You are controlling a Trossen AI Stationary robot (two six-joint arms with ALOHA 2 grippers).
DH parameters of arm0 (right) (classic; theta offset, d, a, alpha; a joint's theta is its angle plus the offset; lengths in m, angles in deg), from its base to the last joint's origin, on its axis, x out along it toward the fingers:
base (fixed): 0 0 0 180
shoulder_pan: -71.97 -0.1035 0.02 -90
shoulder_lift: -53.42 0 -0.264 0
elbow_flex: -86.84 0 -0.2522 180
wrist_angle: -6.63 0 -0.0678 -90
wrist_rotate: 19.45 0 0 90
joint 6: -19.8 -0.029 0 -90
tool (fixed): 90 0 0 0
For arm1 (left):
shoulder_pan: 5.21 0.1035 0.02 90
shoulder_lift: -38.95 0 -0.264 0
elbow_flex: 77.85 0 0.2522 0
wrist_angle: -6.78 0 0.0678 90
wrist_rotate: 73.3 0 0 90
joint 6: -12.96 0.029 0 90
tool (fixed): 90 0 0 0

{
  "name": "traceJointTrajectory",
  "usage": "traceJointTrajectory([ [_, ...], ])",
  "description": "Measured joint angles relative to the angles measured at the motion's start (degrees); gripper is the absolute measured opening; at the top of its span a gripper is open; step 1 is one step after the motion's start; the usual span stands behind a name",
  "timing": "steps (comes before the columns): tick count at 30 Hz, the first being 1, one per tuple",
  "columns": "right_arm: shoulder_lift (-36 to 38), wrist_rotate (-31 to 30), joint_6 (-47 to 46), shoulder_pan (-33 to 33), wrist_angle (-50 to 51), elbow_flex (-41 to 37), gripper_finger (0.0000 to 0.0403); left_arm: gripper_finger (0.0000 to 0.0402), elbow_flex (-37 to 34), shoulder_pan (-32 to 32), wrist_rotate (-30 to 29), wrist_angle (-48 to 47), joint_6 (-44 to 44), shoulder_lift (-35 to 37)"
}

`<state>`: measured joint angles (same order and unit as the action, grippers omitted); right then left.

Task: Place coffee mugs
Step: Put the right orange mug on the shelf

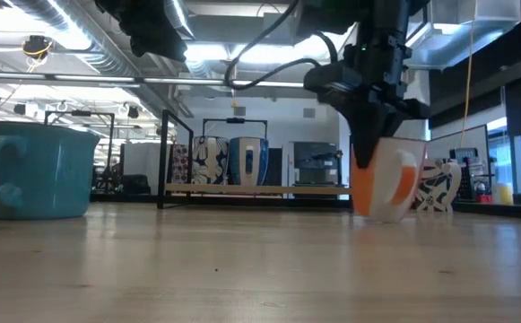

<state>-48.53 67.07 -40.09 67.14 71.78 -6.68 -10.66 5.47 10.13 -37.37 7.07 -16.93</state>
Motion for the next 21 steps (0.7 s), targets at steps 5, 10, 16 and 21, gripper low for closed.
traceJointTrajectory([
  [5, -0.3, 0.5, 0.3, 0.0, -1.1, -0.2, 0.0044, 0.0126, 0.0, 0.0, -0.2, 0.2, 0.0, 0.0],
  [10, -0.4, -1.1, 0.3, 0.0, -1.0, -0.3, 0.0091, 0.0126, 0.0, 0.0, -0.8, 0.1, 0.0, 0.0],
  [16, 1.5, -2.1, 0.6, 0.0, -0.3, -0.3, 0.0152, 0.0126, 0.0, 0.0, -1.5, 0.1, -0.2, 0.0],
  [21, 6.8, -3.0, 0.6, 0.0, -0.3, -0.3, 0.0184, 0.0126, 0.0, 0.0, -1.5, 0.1, -0.4, 0.0],
])
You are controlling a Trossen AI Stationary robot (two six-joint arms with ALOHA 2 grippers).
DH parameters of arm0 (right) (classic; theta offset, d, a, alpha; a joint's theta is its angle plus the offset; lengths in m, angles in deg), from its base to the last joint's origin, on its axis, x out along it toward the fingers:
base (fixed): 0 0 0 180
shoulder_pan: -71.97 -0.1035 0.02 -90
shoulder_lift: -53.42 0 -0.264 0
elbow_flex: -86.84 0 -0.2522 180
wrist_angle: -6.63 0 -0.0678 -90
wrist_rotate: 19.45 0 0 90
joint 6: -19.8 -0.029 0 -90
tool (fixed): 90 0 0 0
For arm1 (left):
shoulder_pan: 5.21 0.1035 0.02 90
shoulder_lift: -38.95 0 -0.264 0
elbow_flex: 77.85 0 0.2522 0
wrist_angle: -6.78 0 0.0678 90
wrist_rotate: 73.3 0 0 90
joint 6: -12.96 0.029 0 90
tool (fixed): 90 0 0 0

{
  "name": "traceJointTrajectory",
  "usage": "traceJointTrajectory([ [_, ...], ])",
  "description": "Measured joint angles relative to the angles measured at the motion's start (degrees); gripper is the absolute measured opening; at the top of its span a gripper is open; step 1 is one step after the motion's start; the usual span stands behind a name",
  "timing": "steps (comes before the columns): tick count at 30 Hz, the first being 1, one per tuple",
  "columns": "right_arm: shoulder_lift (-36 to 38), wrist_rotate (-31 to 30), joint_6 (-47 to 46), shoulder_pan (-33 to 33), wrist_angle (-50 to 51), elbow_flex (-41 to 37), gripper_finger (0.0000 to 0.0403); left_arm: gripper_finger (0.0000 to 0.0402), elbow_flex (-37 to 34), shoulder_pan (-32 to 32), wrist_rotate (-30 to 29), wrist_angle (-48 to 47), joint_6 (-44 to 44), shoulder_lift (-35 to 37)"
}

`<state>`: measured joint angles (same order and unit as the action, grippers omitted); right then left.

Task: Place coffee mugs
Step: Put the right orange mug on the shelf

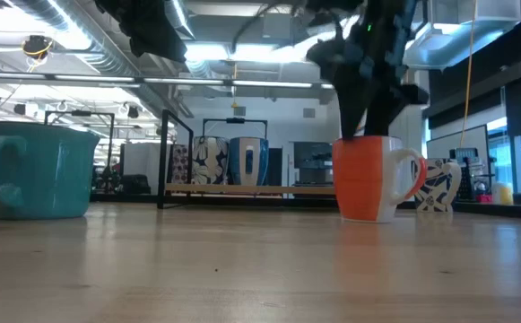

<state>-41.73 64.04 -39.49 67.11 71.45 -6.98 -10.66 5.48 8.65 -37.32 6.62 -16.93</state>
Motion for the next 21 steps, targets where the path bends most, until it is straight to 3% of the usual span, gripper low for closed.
traceJointTrajectory([
  [7, 8.6, -6.3, 1.0, -4.9, 1.2, 0.0, 0.0199, 0.0126, 0.0, 0.0, 0.0, 0.0, -1.2, 0.0],
  [14, 11.5, -15.5, -2.9, -17.3, 6.0, 0.0, 0.0199, 0.0126, 0.0, 0.0, 1.1, -0.6, -4.0, 0.0],
  [21, 13.8, -28.0, -17.7, -30.5, 12.0, -6.6, 0.0199, 0.0126, 0.0, 0.0, 1.3, -0.9, -7.1, 0.0],
])
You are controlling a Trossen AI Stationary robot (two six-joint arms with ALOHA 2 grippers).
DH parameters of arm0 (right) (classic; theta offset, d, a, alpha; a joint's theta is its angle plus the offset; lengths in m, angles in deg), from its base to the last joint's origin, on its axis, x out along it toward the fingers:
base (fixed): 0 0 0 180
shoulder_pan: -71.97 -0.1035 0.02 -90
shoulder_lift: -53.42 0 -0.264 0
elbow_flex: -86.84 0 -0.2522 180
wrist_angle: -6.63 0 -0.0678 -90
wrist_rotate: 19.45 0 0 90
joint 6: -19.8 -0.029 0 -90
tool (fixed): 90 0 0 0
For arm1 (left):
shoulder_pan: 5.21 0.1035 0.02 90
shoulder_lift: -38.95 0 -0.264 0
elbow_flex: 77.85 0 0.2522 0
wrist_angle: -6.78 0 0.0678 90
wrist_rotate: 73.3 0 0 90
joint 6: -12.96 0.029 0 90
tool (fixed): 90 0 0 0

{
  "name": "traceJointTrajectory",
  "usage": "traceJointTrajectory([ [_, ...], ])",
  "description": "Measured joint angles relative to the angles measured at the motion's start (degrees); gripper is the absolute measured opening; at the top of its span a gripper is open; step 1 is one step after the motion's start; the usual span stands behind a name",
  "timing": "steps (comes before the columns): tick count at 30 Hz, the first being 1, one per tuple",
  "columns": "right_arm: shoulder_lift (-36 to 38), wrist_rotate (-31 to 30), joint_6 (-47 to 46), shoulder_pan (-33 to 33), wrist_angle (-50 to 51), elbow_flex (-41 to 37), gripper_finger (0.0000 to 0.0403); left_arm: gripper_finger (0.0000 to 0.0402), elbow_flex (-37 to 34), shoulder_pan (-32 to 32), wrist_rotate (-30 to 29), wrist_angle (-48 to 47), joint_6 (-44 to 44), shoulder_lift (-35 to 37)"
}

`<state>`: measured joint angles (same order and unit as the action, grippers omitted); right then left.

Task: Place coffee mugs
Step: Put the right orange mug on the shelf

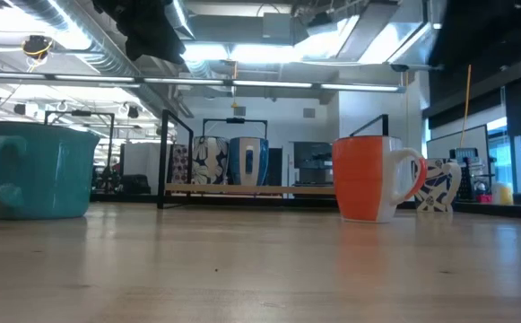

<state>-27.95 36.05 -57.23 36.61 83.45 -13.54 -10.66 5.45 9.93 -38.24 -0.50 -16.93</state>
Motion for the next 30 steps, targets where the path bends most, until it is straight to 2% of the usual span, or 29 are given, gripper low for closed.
traceJointTrajectory([
  [3, 2.9, -3.3, -4.9, -4.5, -3.0, -6.9, 0.0199, 0.0126, 0.0, 0.0, -1.5, 0.0, -2.4, 0.0],
  [7, 6.8, -8.1, -5.0, -8.5, -15.2, -16.9, 0.0199, 0.0126, 0.0, 0.0, -1.9, 0.0, -4.2, 0.0],
  [14, 6.8, -13.4, 1.7, -8.8, -33.4, -29.9, 0.0199, 0.0126, 0.0, 0.0, -1.9, 0.0, -4.2, 0.0],
  [20, 6.8, -19.5, 8.5, -6.3, -41.2, -34.7, 0.0181, 0.0126, 0.0, 0.0, -1.9, 0.0, -4.1, 0.0],
  [27, 6.8, -19.2, 18.1, -1.8, -55.2, -38.8, 0.0158, 0.0126, 0.0, 0.0, -1.9, 0.0, -4.1, 0.0],
  [30, 6.8, -18.2, 20.4, 0.0, -57.2, -39.4, 0.0157, 0.0126, 0.0, 0.0, -1.9, 0.0, -4.1, 0.0],
])
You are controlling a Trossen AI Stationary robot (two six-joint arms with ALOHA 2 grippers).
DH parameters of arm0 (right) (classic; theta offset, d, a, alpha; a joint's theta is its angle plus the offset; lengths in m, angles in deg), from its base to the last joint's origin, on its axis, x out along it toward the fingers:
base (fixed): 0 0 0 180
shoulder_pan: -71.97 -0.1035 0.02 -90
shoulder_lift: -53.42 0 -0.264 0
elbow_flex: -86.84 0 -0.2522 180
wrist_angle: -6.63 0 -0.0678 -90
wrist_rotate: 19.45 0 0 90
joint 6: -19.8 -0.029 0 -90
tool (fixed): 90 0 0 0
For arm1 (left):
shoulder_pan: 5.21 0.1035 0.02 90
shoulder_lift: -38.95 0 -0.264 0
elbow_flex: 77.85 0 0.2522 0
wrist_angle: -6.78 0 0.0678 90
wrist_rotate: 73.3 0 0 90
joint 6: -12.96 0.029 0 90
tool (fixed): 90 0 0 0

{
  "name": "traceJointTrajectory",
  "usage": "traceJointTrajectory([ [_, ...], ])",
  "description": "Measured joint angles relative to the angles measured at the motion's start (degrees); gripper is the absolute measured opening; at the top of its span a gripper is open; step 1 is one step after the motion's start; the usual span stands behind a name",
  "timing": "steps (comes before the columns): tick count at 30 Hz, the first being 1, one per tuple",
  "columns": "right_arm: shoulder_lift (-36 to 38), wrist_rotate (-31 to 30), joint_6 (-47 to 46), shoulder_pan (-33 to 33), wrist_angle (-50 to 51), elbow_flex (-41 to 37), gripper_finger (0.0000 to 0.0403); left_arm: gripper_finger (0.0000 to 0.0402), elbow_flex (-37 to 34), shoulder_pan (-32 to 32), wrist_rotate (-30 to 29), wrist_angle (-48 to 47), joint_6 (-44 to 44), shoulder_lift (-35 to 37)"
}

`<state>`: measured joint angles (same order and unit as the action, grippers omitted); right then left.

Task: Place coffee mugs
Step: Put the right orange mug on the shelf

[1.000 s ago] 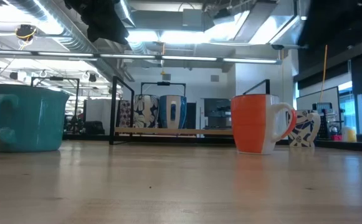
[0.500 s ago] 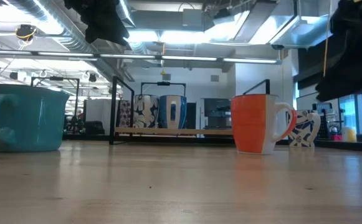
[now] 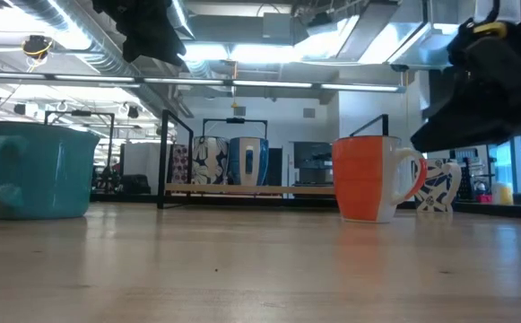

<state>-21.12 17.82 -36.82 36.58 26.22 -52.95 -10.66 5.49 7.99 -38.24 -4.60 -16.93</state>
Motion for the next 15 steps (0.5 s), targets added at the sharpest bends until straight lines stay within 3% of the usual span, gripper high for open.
traceJointTrajectory([
  [6, -1.5, 0.5, 0.3, 2.2, -1.0, 0.0, 0.0156, 0.0126, 0.0, 0.0, -2.5, 0.0, 0.0, 0.0],
  [15, -10.6, -0.5, 2.1, 2.9, -9.2, 0.0, 0.0155, 0.0126, 0.0, 0.0, -2.8, 0.0, 0.0, 0.0],
])
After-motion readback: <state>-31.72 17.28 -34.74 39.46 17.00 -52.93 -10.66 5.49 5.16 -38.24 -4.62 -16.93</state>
